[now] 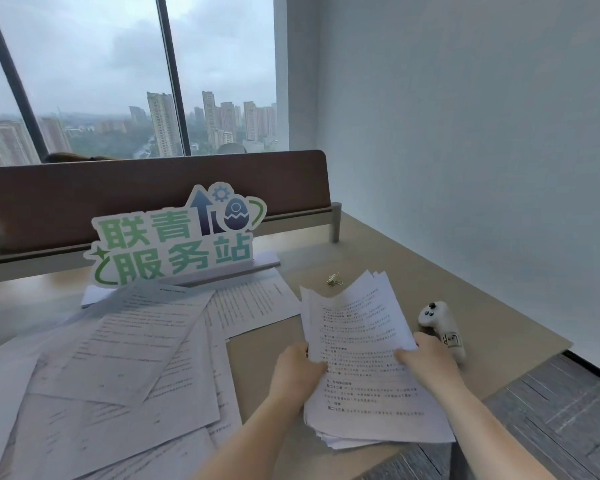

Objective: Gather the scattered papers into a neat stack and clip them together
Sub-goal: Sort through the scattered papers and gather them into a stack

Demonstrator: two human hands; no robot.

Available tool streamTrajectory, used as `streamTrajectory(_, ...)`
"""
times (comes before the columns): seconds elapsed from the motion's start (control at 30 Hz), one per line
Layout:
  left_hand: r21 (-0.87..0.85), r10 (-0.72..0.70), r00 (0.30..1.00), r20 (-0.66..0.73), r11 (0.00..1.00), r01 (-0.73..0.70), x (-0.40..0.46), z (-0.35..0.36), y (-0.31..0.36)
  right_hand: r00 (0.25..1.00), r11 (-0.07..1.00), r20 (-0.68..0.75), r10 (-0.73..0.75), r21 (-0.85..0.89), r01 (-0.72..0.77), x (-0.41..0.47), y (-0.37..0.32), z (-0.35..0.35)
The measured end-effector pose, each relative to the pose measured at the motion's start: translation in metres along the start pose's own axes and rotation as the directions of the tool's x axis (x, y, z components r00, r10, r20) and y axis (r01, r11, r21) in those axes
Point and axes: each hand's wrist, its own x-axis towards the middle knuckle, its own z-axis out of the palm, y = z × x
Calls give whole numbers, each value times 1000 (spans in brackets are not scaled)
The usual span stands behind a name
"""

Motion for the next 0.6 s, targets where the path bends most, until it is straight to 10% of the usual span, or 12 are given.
streamTrajectory(0.2, 321, 17, 1000, -7, 947, -13, -6, -1, 1, 997, 985, -73, -28, -173, 15, -7, -5, 4)
streamTrajectory(0.6, 361, 50, 979, -196, 932, 25, -8, -38, -20, 950, 892, -100, -297, -383, 239, -30, -40, 38)
